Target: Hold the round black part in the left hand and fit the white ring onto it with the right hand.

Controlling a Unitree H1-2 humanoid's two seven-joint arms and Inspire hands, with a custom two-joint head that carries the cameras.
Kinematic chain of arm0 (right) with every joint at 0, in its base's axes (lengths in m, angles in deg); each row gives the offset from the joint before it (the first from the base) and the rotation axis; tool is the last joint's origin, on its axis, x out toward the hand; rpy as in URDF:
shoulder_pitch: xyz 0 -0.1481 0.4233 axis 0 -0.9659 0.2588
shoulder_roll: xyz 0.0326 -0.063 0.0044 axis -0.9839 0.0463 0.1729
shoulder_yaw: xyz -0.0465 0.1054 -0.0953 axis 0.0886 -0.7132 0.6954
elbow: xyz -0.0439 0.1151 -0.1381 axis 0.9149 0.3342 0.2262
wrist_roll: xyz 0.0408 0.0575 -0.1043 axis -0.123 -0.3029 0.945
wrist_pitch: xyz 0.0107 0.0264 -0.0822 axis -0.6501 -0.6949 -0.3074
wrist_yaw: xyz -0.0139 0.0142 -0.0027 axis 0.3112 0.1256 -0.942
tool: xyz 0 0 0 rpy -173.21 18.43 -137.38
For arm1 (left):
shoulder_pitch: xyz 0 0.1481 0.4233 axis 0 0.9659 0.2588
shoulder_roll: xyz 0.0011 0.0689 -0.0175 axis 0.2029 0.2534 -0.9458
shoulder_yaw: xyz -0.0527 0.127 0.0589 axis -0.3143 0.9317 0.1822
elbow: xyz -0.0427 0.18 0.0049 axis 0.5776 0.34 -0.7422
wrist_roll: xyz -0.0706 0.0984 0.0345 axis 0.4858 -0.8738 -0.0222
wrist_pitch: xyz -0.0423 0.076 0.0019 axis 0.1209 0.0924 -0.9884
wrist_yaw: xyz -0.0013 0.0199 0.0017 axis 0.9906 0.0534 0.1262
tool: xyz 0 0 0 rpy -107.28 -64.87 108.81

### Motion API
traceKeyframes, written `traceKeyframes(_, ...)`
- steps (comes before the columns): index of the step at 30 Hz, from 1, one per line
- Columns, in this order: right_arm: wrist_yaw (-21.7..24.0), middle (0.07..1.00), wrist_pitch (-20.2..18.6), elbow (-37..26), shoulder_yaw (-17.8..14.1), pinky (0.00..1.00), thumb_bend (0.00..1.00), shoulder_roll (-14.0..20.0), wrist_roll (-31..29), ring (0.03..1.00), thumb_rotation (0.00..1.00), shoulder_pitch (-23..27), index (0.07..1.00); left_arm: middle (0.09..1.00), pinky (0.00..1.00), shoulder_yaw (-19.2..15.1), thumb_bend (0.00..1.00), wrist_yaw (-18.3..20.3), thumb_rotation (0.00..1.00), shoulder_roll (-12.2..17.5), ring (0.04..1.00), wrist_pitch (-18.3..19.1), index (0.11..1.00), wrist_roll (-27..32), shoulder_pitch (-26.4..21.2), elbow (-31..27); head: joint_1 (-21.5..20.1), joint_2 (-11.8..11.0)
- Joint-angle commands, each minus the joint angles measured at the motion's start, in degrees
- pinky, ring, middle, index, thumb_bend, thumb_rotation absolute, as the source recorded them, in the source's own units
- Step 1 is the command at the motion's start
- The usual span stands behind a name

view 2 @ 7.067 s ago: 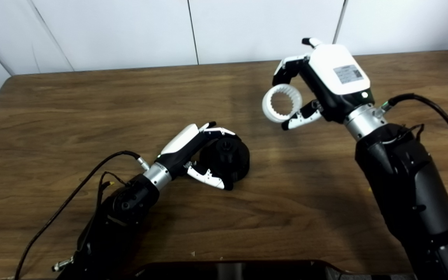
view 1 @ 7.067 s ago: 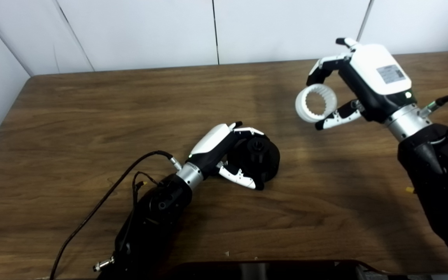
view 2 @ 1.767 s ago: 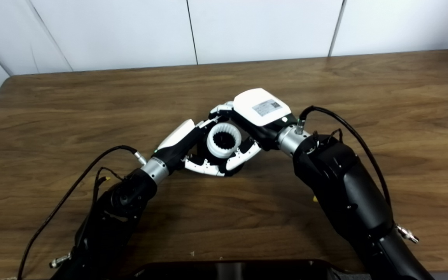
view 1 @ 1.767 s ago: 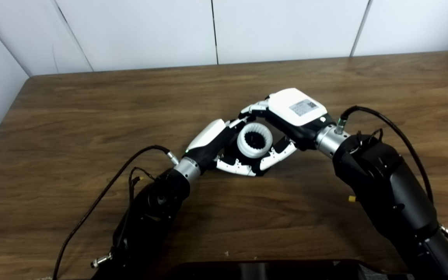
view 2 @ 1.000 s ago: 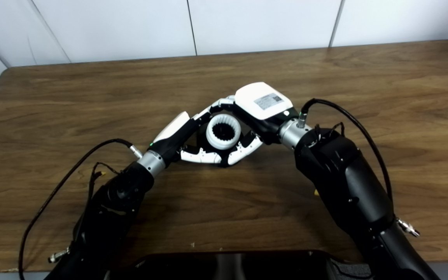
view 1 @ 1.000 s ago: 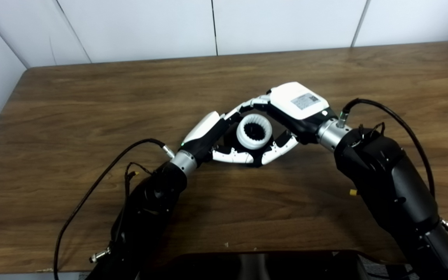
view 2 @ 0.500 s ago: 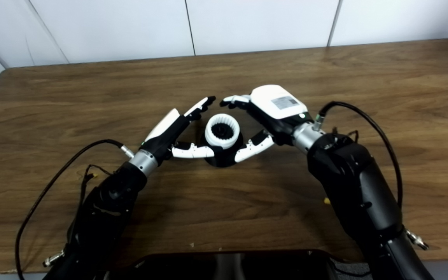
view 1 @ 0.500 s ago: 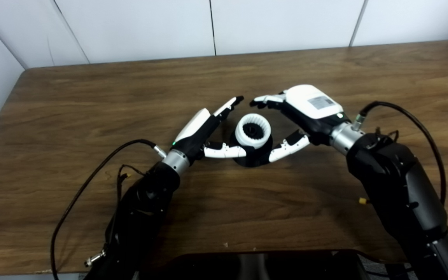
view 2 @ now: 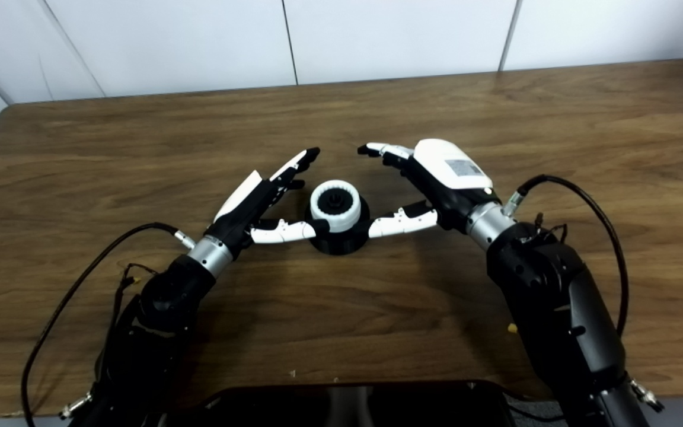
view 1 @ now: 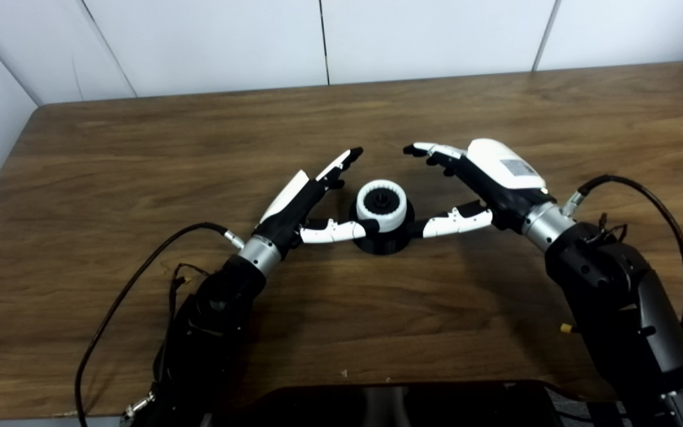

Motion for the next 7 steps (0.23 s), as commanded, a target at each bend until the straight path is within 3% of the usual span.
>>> traceKeyframes(1,-3.15,0.865,-0.35,-0.96,-1.48,0.70,0.89,-1.20,-1.90,0.825,0.91,0.39,0.873,0.985,0.92,-1.31,1.00,-0.95,0.61,-0.17,0.984,-2.13,0.999,1.99,-0.48,-1.46,0.07,0.06)
traceKeyframes(5,-7.87,0.830,0.97,0.56,-3.06,0.64,0.83,-3.46,-4.50,0.780,0.92,-1.58,0.851,0.961,0.93,-3.22,0.99,-2.66,0.66,-1.91,0.962,-5.16,0.976,4.40,0.80,-0.73,-0.03,0.22)
traceKeyframes(7,-9.89,0.820,1.79,1.32,-3.43,0.63,0.74,-4.51,-5.60,0.763,0.91,-2.49,0.844,0.943,0.90,-3.62,0.92,-3.79,0.74,-2.41,0.935,-6.78,0.961,3.83,1.42,-0.29,0.02,0.23)
